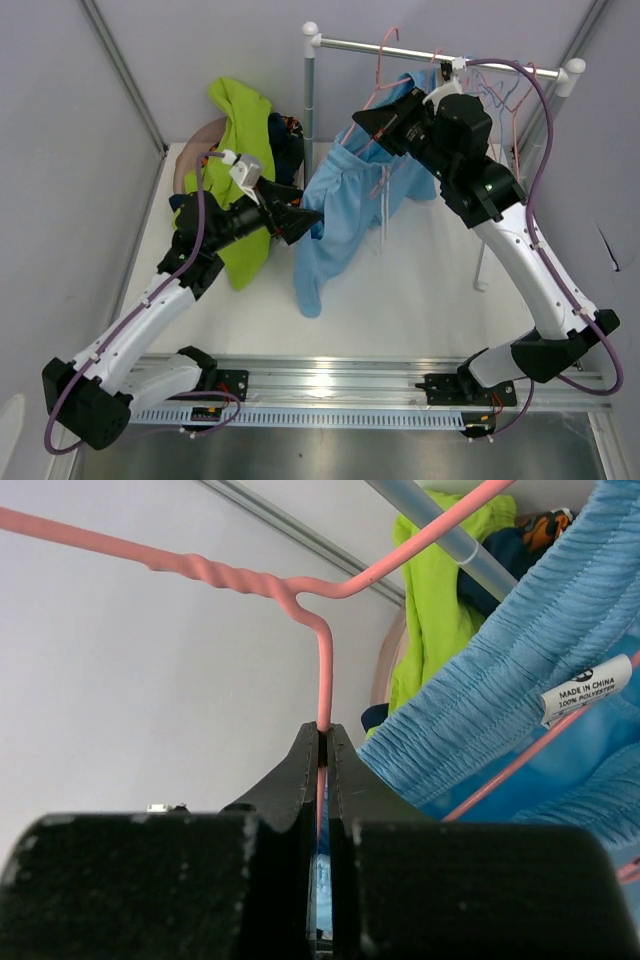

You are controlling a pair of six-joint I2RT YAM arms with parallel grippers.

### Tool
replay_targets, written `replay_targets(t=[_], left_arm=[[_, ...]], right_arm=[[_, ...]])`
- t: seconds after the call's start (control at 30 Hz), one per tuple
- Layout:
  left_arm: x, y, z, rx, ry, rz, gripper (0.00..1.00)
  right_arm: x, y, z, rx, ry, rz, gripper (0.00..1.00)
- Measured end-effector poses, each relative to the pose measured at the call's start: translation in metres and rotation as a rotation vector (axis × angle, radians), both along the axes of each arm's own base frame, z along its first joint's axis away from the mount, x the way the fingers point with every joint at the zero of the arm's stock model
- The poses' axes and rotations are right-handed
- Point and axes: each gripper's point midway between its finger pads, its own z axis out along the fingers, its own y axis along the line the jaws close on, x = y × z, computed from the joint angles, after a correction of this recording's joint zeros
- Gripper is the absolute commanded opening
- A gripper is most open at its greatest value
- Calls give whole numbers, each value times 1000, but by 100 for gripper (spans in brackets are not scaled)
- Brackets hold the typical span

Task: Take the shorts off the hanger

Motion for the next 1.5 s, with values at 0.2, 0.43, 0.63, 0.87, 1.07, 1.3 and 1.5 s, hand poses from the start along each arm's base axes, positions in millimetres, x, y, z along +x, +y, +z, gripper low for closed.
replay_targets(t=[0.2, 0.43, 0.63, 0.87, 1.07, 1.3, 1.5], left_arm=[[-4, -28, -5, -21, 20, -72, 34], [1, -33, -9, -20, 27, -53, 0], [-21, -21, -12, -25, 15, -17, 0], [-81, 14, -32, -74, -18, 18, 0], [-68, 11, -65, -22, 76, 94, 0], [-11, -2, -117, 120, 227, 272, 0], [67, -32, -54, 162, 204, 426, 0]], right_arm=[[2, 2, -12, -5, 29, 1, 0], [3, -2, -11, 2, 25, -15, 0], [3, -8, -8, -13, 34, -10, 0], [14, -22, 8, 6, 46, 16, 0], [12, -23, 15, 51, 63, 38, 0], [-13, -3, 11, 91, 88, 116, 0], [-76, 27, -3, 172, 134, 274, 0]])
